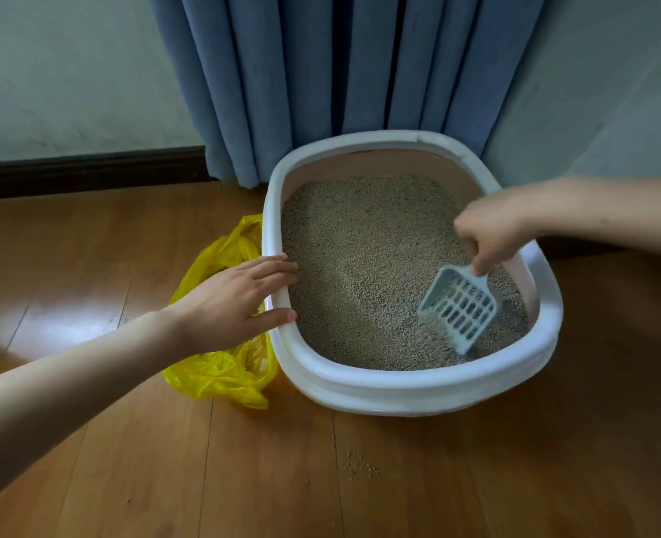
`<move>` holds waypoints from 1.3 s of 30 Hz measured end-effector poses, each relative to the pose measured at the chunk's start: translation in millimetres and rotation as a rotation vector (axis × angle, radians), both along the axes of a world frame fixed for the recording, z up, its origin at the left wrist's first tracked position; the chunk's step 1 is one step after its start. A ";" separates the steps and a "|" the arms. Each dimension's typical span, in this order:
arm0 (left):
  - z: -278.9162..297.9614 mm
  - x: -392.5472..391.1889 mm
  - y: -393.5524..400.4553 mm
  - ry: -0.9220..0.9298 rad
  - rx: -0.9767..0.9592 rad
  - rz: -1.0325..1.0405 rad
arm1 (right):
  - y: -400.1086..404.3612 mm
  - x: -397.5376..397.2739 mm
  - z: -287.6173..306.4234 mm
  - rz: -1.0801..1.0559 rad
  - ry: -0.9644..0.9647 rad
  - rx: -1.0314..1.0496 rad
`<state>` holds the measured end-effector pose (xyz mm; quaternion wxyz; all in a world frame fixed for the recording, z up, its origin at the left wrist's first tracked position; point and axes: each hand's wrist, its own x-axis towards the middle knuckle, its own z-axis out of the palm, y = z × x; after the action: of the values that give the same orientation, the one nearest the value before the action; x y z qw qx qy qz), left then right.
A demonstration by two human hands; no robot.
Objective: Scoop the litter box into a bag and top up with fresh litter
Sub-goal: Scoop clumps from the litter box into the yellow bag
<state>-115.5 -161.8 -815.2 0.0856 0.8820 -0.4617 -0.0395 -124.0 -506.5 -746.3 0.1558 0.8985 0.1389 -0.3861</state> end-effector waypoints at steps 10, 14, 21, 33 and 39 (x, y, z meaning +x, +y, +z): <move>-3.9 1.3 0.5 -0.007 0.033 -0.007 | 13.7 6.8 -41.0 0.150 0.099 0.114; -6.4 2.3 1.7 0.002 0.038 -0.003 | -5.6 22.1 -18.8 0.365 -0.065 -0.256; -4.4 2.1 1.0 0.011 -0.003 -0.020 | -21.0 57.8 14.8 0.677 -0.410 -0.376; -9.7 5.1 3.2 -0.005 -0.007 -0.031 | -7.1 34.9 -21.3 0.733 -0.163 -0.459; -9.9 5.2 2.9 0.011 -0.023 -0.027 | 2.9 63.1 4.8 0.714 -0.425 -0.522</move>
<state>-110.3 -158.9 -825.1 0.0976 0.8744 -0.4736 -0.0401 -60.9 -503.6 -741.5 0.5232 0.7847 0.3020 -0.1388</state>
